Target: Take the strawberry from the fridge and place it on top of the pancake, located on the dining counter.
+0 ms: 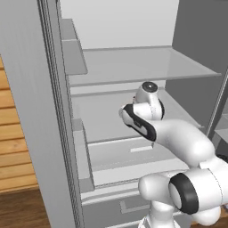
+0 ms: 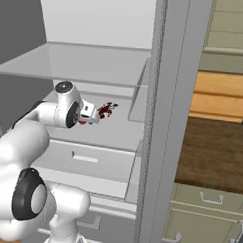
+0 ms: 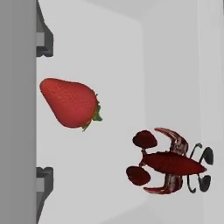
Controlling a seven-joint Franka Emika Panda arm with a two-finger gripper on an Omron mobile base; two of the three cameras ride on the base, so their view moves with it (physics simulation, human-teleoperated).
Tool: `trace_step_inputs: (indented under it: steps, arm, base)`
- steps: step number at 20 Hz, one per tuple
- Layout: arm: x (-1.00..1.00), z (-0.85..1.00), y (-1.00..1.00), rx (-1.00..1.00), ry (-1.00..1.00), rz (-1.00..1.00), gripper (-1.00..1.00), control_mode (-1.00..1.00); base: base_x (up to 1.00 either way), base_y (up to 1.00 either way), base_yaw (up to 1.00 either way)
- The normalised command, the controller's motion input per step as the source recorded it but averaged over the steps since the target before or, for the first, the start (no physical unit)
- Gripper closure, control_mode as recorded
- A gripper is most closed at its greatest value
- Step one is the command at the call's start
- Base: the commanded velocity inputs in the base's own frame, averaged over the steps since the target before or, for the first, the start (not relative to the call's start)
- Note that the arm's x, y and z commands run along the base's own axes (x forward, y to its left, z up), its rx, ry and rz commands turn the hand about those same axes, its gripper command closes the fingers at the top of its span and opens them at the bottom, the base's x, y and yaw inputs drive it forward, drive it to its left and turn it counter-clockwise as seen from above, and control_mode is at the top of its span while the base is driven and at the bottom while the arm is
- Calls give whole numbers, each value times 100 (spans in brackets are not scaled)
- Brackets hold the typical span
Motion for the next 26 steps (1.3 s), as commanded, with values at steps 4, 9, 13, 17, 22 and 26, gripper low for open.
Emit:
trace_step_inputs:
  steps: [4, 9, 13, 17, 22, 26]
  arm:
    - [20, -24, 0, 0, 0, 0, -100, -100]
    - [24, 0, 0, 0, 0, 0, -100, -100]
    - [22, 0, 1, 0, 1, 0, -100, -100]
    - [4, -8, 0, 0, 0, 0, -100, -100]
    - [0, -26, 0, 0, 2, 0, -100, -100]
    - [-1, -17, 0, 0, 1, 0, -100, -100]
  base:
    - [0, 0, 0]
    - [0, 0, 0]
    - [0, 0, 0]
    - [0, 0, 0]
    - [0, 0, 0]
    - [0, 0, 0]
